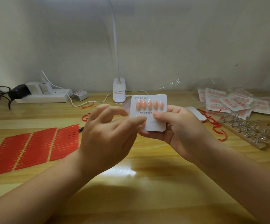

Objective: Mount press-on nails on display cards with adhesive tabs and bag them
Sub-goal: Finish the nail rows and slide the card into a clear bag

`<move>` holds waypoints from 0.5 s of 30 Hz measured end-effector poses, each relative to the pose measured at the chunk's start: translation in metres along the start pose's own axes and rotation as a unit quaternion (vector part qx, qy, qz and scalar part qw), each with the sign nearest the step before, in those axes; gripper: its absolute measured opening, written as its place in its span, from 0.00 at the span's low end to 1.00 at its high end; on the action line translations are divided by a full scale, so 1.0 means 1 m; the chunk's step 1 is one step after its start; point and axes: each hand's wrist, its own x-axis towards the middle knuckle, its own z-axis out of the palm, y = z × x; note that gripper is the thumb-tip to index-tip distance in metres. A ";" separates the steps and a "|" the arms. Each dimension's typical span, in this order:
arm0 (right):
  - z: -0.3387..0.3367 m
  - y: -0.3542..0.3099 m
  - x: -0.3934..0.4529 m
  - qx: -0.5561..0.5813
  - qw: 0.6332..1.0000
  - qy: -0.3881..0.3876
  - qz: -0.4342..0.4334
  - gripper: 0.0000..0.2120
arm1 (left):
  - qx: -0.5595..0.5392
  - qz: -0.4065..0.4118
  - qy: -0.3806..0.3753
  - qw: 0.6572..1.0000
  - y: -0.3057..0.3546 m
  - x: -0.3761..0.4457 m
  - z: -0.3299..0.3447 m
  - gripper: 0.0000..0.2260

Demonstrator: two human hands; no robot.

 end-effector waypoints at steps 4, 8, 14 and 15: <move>-0.002 -0.002 0.001 0.011 1.000 0.006 0.000 0.09 | -0.133 -0.123 0.016 0.983 0.004 0.004 0.001 0.11; -0.002 0.000 0.000 0.012 1.000 -0.006 0.002 0.09 | -0.145 -0.108 -0.006 0.983 0.005 0.003 0.002 0.13; 0.000 0.002 0.000 -0.016 1.000 -0.012 -0.001 0.09 | -0.113 -0.090 -0.006 0.990 0.005 0.001 0.004 0.16; 0.000 0.002 0.000 -0.015 1.000 -0.013 -0.002 0.09 | -0.116 -0.094 -0.002 0.989 0.005 0.001 0.003 0.15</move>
